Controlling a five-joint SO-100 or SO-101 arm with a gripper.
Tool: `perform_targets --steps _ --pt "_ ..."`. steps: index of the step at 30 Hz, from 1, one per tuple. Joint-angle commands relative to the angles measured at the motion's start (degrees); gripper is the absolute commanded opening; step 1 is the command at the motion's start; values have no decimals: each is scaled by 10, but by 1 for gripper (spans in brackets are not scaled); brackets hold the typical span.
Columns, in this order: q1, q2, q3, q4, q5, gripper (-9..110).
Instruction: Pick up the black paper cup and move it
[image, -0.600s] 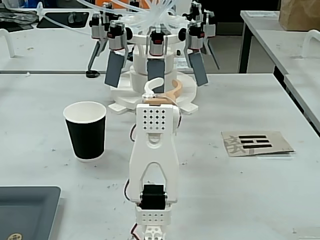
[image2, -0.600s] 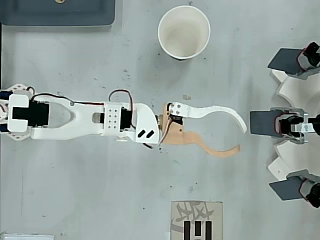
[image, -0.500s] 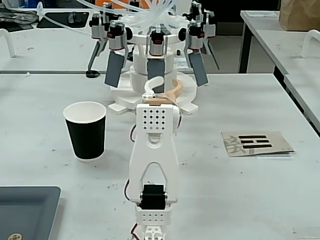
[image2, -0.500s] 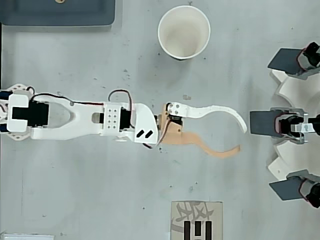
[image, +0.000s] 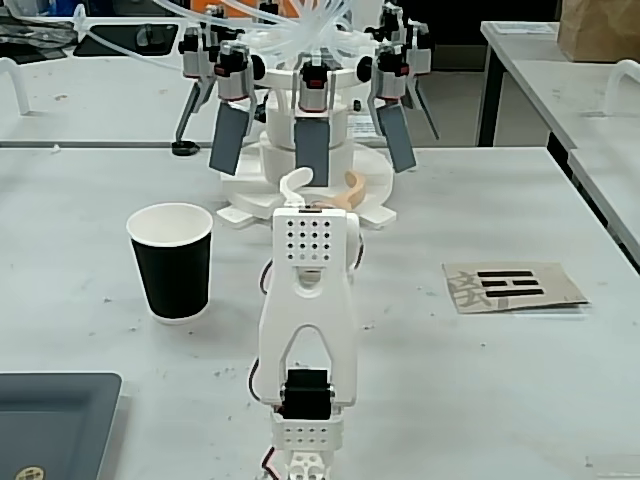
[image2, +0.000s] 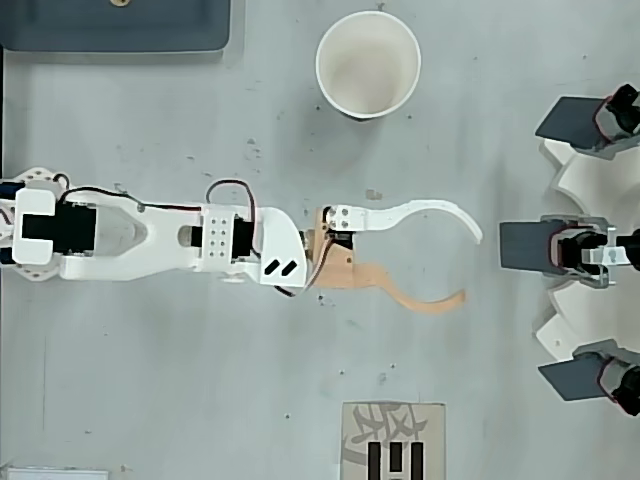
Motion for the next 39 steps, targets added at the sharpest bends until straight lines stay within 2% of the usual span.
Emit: perform_targets --steps 1,39 --pt "4 51 5 -18 0 13" --pt "4 381 414 -114 5 17"
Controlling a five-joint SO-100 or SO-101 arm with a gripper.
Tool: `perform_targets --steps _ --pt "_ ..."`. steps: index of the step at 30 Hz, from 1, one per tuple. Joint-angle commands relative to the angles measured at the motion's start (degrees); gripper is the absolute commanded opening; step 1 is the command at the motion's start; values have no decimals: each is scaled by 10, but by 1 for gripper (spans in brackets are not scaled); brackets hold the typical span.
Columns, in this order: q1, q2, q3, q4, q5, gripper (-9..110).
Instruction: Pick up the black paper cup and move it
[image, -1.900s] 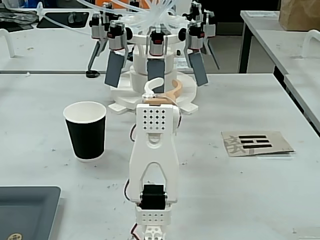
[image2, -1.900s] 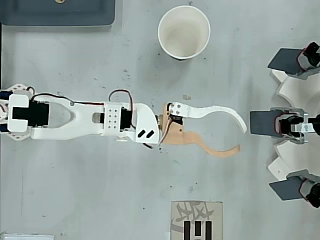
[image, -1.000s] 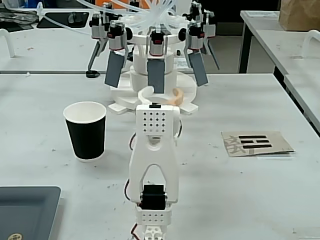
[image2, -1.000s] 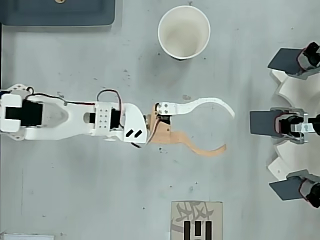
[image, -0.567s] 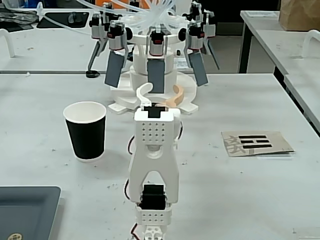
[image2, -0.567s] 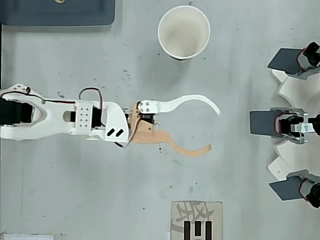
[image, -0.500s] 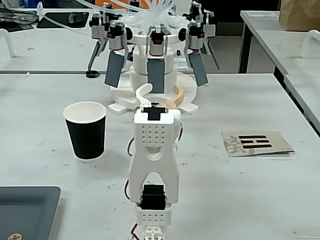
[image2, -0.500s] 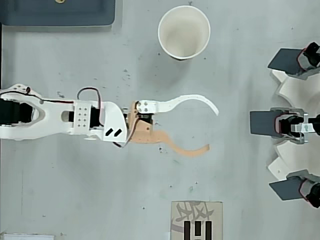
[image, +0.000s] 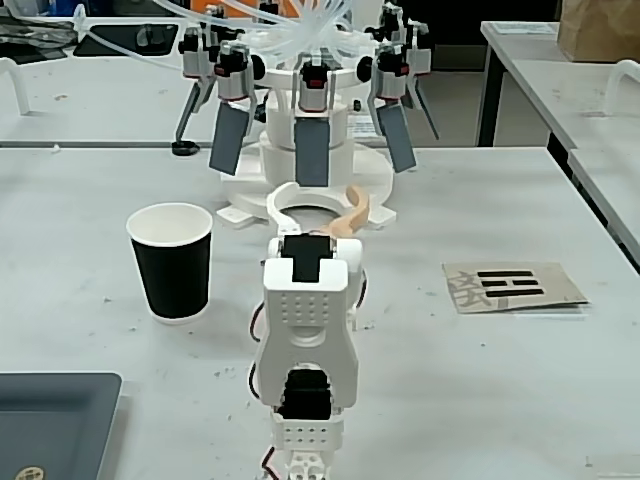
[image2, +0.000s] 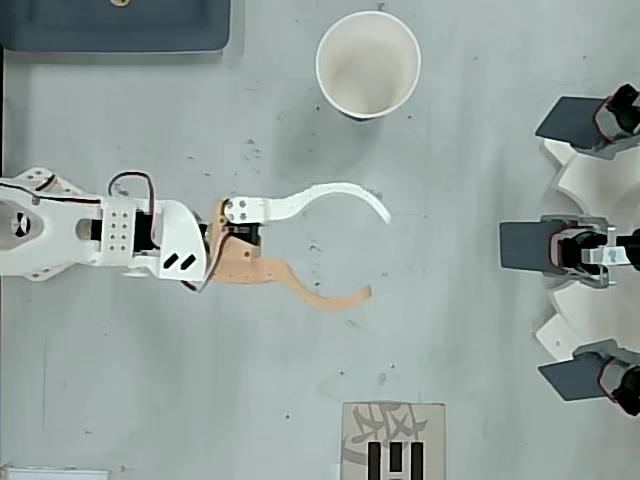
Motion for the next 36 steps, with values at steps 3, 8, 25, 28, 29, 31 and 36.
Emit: perform_targets --steps 3,8,25,28,29,31,36 --pt "3 41 14 -35 19 20" --pt "2 62 46 -58 32 24" --pt "-56 131 165 -127 59 35" --pt "-76 134 174 -127 55 37" --pt "-81 135 177 -127 54 39" --pt "-92 135 182 -124 45 40" --pt "-123 133 197 -111 14 43"
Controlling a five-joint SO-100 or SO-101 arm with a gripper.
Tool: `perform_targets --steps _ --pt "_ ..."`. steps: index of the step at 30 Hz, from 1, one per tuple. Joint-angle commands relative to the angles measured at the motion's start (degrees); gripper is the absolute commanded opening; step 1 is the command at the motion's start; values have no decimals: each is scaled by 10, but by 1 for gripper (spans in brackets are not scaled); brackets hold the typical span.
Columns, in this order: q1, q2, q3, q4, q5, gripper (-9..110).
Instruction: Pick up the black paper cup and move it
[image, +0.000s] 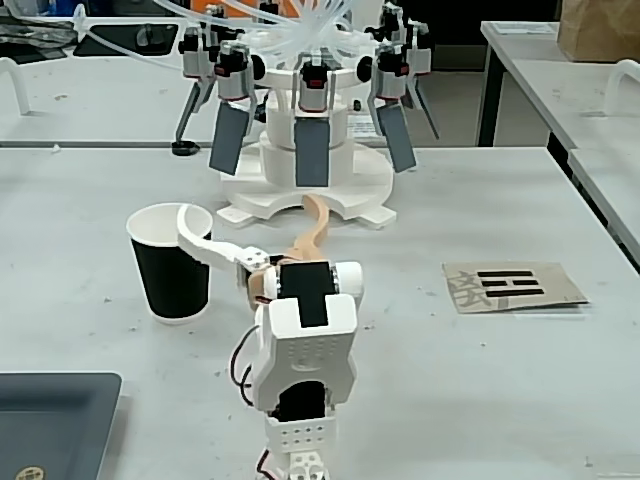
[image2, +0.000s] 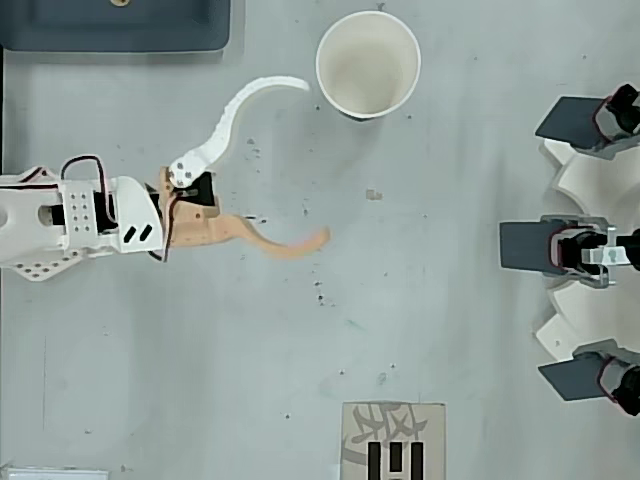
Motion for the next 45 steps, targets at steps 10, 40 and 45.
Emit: perform_targets --steps 10,40,45 --pt "-76 -27 1 25 -28 45" --pt "-120 -355 -358 26 -5 49" --pt "-130 -400 -404 26 -4 49"
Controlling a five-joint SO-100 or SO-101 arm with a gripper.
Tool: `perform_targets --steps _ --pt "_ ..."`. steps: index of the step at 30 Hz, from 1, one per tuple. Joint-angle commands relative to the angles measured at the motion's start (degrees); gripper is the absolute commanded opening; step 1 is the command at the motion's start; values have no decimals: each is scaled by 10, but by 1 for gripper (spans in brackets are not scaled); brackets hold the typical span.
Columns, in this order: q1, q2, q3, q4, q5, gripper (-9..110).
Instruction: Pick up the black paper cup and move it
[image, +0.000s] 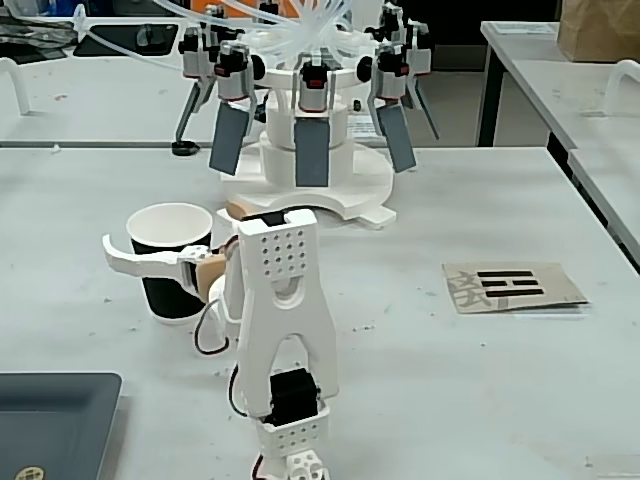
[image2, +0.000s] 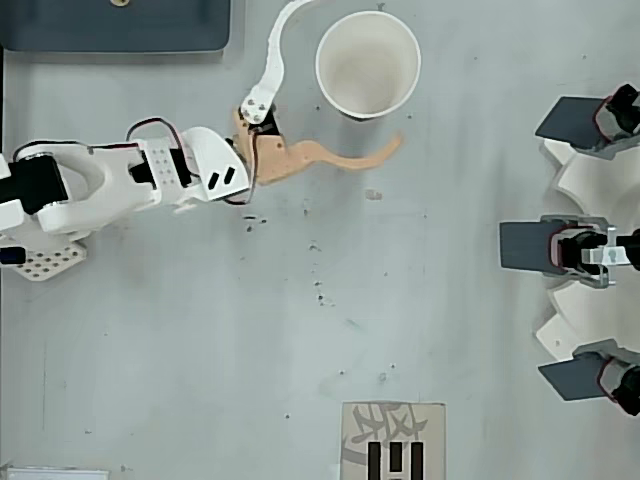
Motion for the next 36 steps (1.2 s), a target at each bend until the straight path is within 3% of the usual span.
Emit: perform_targets --steps 1,36 --pt "-11 -7 -47 -1 5 49" --pt "-43 -148 -165 4 13 43"
